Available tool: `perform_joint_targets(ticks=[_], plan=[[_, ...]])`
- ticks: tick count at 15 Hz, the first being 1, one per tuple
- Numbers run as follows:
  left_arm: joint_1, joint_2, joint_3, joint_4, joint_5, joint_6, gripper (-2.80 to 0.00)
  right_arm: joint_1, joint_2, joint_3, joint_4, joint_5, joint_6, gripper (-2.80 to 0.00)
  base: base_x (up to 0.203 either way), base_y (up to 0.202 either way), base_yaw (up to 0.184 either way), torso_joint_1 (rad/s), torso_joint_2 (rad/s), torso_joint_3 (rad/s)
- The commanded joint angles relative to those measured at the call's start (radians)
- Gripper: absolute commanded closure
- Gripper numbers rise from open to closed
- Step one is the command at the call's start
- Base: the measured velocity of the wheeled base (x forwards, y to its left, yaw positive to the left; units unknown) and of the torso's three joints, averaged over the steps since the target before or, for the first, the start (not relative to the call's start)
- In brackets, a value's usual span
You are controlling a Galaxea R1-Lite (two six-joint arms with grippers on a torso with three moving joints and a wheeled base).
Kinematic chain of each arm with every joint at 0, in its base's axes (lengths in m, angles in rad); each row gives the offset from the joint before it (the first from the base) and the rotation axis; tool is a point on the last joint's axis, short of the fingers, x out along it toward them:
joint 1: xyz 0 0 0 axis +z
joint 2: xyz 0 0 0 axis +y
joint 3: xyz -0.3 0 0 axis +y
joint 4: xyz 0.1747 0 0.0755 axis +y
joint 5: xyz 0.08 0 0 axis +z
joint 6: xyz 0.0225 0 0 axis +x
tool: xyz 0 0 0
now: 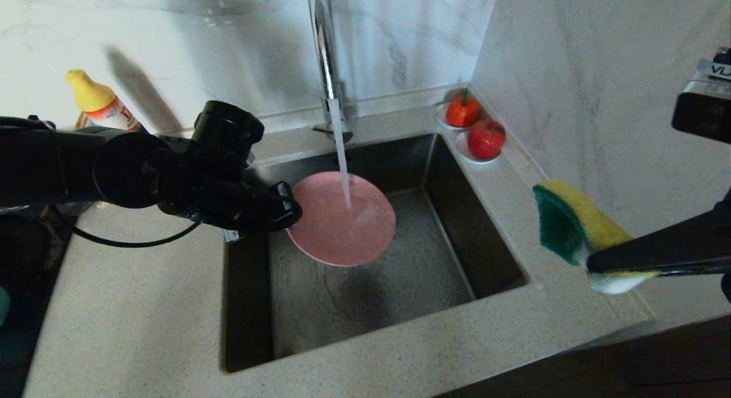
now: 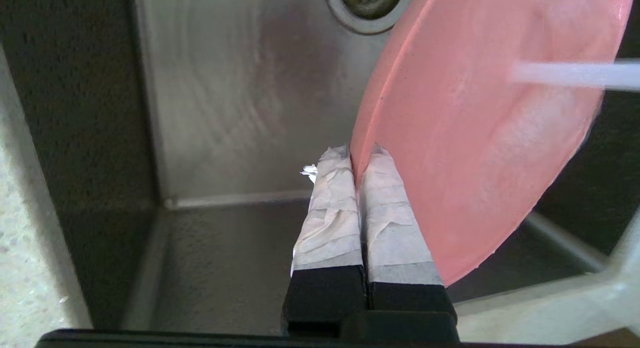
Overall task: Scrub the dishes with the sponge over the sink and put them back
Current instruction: Wash the plate
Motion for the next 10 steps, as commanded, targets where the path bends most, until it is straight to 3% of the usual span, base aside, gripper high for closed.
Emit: perform_joint_targets(ticks=[1, 3, 7, 10], plan=[[-0.013, -0.009, 0.027, 0.002, 0.023, 0.036, 0.00, 0.000, 0.002, 0.000, 0.004, 0.003, 0.003, 0.00, 0.000, 0.000, 0.000, 0.000, 0.00, 0.000], [-0.013, -0.035, 0.042, -0.006, 0.115, 0.101, 0.00, 0.000, 0.001, 0.003, 0.004, 0.004, 0.003, 0.00, 0.000, 0.000, 0.000, 0.000, 0.00, 0.000], [-0.010, -0.139, 0.053, 0.001, 0.187, 0.199, 0.00, 0.000, 0.001, 0.008, 0.006, 0.004, 0.003, 0.00, 0.000, 0.000, 0.000, 0.000, 0.00, 0.000], [-0.010, -0.208, 0.076, -0.012, 0.332, 0.318, 0.00, 0.000, -0.002, 0.019, 0.004, 0.003, 0.003, 0.00, 0.000, 0.000, 0.000, 0.000, 0.00, 0.000]])
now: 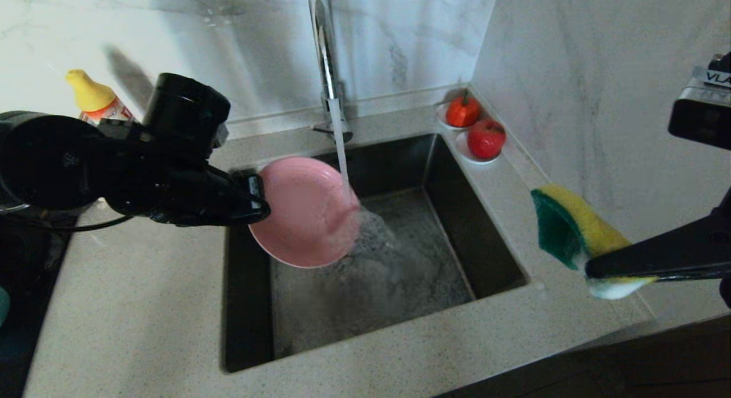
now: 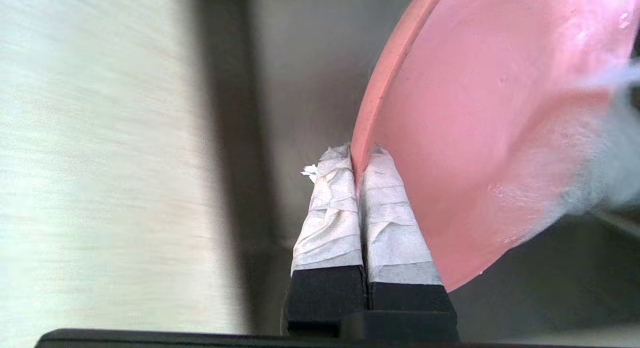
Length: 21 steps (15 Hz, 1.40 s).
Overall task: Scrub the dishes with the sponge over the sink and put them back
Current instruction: Wash the plate
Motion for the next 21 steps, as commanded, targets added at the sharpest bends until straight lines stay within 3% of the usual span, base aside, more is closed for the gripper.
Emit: perform_joint_targets(ticks=[1, 4, 7, 11, 14, 17, 21], plan=[[-0.002, -0.087, 0.012, -0.024, 0.065, 0.076, 0.00, 0.000, -0.001, 0.008, 0.005, 0.003, 0.003, 0.00, 0.000, 0.000, 0.000, 0.000, 0.00, 0.000], [-0.002, -0.146, 0.048, -0.183, 0.126, 0.258, 0.00, 0.000, 0.000, 0.021, 0.004, 0.003, 0.003, 0.00, 0.000, 0.000, 0.000, 0.000, 0.00, 0.000], [-0.002, -0.171, 0.156, -0.464, 0.169, 0.456, 0.00, 0.000, 0.004, 0.026, -0.004, 0.004, 0.003, 0.00, 0.000, 0.000, 0.000, 0.000, 0.00, 0.000], [-0.001, -0.201, 0.279, -0.805, 0.185, 0.749, 0.00, 0.004, 0.006, 0.027, -0.007, 0.005, 0.003, 0.00, 0.000, 0.000, 0.000, 0.000, 0.00, 0.000], [-0.001, -0.231, 0.334, -1.007, 0.184, 0.895, 0.00, 0.004, 0.012, 0.028, -0.007, 0.005, 0.003, 0.00, 0.000, 0.000, 0.000, 0.000, 0.00, 0.000], [0.000, -0.268, 0.374, -1.163, 0.184, 0.990, 0.00, 0.005, 0.015, 0.032, -0.009, 0.005, 0.005, 0.00, 0.000, 0.000, 0.000, 0.000, 0.00, 0.000], [-0.002, -0.325, 0.404, -1.177, 0.175, 0.996, 0.00, 0.007, 0.019, 0.033, -0.008, 0.005, 0.005, 0.00, 0.000, 0.000, 0.000, 0.000, 0.00, 0.000]])
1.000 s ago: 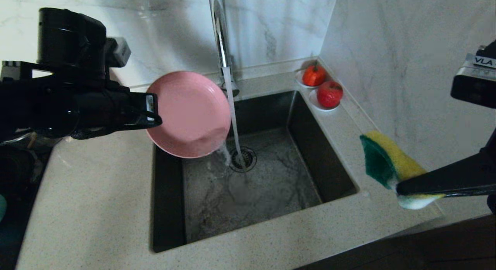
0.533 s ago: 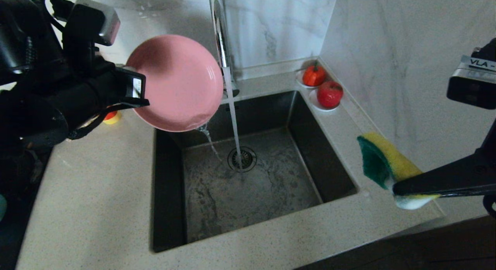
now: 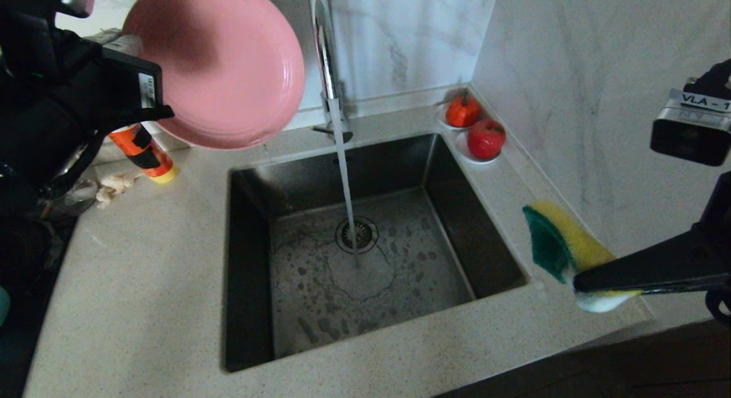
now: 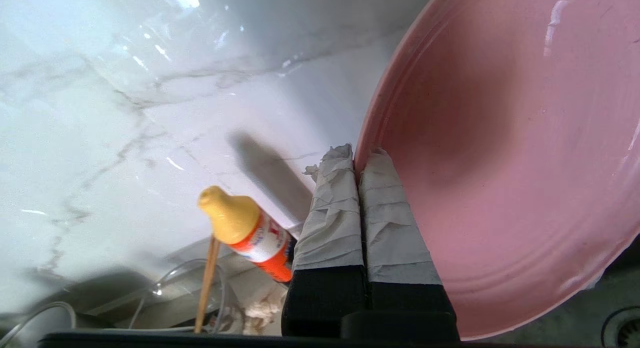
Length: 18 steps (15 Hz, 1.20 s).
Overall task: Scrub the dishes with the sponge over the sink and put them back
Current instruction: Wash the plate, then wipe the plate
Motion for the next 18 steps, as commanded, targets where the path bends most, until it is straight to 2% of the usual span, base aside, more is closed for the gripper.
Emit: perform_joint_targets(ticks=[1, 4, 6, 8, 10, 12, 13, 15, 18], plan=[[-0.001, -0.039, 0.006, -0.007, 0.002, -0.003, 0.00, 0.002, 0.008, 0.000, 0.003, 0.003, 0.003, 0.00, 0.000, 0.000, 0.000, 0.000, 0.00, 0.000], [0.000, -0.057, -0.001, 0.020, 0.000, -0.011, 0.00, 0.004, 0.009, 0.000, 0.005, 0.005, 0.003, 0.00, 0.000, 0.000, 0.000, 0.000, 0.00, 0.000], [-0.001, -0.094, -0.011, 0.142, -0.003, -0.028, 0.00, 0.007, 0.010, 0.000, 0.005, 0.011, 0.003, 0.00, 0.000, 0.000, 0.000, 0.000, 0.00, 0.000], [-0.002, -0.143, -0.036, 0.288, -0.020, -0.076, 0.00, 0.024, 0.004, 0.002, 0.010, 0.017, 0.003, 0.00, 0.000, 0.000, 0.000, 0.000, 0.00, 0.000], [-0.002, -0.209, -0.108, 0.582, -0.086, -0.185, 0.00, 0.041, 0.003, -0.003, 0.012, 0.031, 0.003, 0.00, 0.000, 0.000, 0.000, 0.000, 0.00, 0.000], [-0.001, -0.254, -0.216, 0.813, -0.177, -0.349, 0.00, 0.070, 0.013, -0.020, 0.011, 0.054, 0.003, 0.00, 0.000, 0.000, 0.000, 0.000, 0.00, 0.000], [-0.001, -0.284, -0.241, 0.891, -0.244, -0.411, 0.00, 0.089, 0.014, -0.026, 0.008, 0.061, 0.003, 0.00, 0.000, 0.000, 0.000, 0.000, 0.00, 0.000], [-0.001, -0.317, -0.222, 0.932, -0.308, -0.436, 0.00, 0.130, 0.015, -0.054, 0.009, 0.063, 0.003, 0.00, 0.000, 0.000, 0.000, 0.000, 0.00, 0.000], [-0.003, -0.321, -0.213, 0.927, -0.326, -0.496, 0.00, 0.182, 0.020, -0.101, 0.010, 0.096, 0.005, 0.00, 0.000, 0.000, 0.000, 0.000, 0.00, 0.000]])
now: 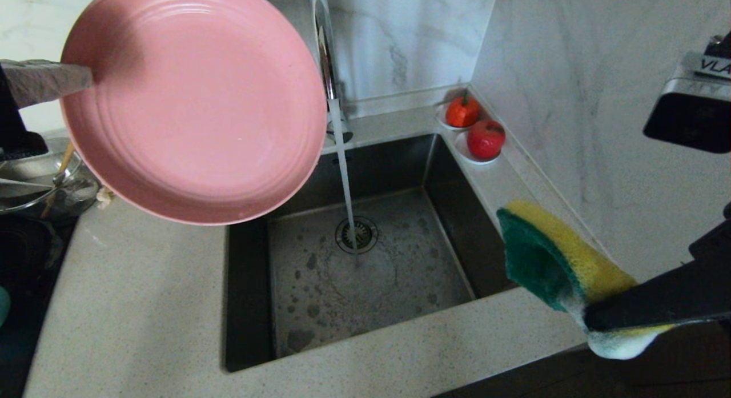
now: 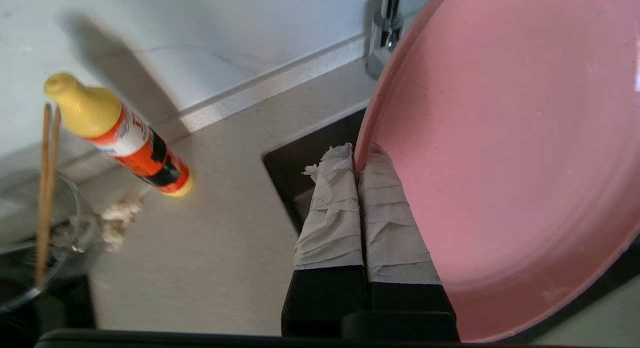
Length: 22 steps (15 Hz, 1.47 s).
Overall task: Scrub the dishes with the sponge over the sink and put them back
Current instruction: Wipe the plate
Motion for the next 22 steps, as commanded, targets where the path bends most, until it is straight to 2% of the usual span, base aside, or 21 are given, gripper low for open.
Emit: perform_joint_targets(ticks=[1, 3, 6, 11, 15, 18, 22], plan=[[-0.002, -0.022, 0.005, 0.003, -0.026, -0.052, 0.00, 0.038, 0.015, -0.051, 0.006, 0.019, 0.005, 0.00, 0.000, 0.000, 0.000, 0.000, 0.00, 0.000], [-0.003, -0.045, 0.029, 0.003, -0.078, -0.084, 0.00, 0.077, 0.020, -0.099, 0.031, 0.038, 0.006, 0.00, 0.000, 0.000, 0.000, 0.000, 0.00, 0.000], [-0.003, -0.089, 0.100, 0.003, -0.171, -0.088, 0.00, 0.147, 0.023, -0.130, 0.049, 0.061, 0.007, 0.00, 0.000, 0.000, 0.000, 0.000, 0.00, 0.000], [-0.004, -0.022, 0.102, -0.001, -0.260, -0.085, 0.00, 0.170, 0.102, -0.203, 0.051, 0.063, 0.004, 0.00, 0.000, 0.000, 0.000, 0.000, 0.00, 0.000], [-0.071, 0.027, 0.095, -0.033, -0.266, -0.048, 0.00, 0.221, 0.176, -0.281, 0.050, 0.063, 0.003, 0.00, 0.000, 0.000, 0.000, 0.000, 0.00, 0.000], [-0.112, 0.059, 0.089, -0.075, -0.269, -0.044, 0.00, 0.275, 0.253, -0.343, 0.049, 0.063, 0.004, 0.00, 0.000, 0.000, 0.000, 0.000, 0.00, 0.000], [-0.148, 0.080, 0.102, -0.076, -0.268, -0.044, 0.00, 0.282, 0.338, -0.380, 0.036, 0.063, 0.003, 0.00, 0.000, 0.000, 0.000, 0.000, 0.00, 0.000]])
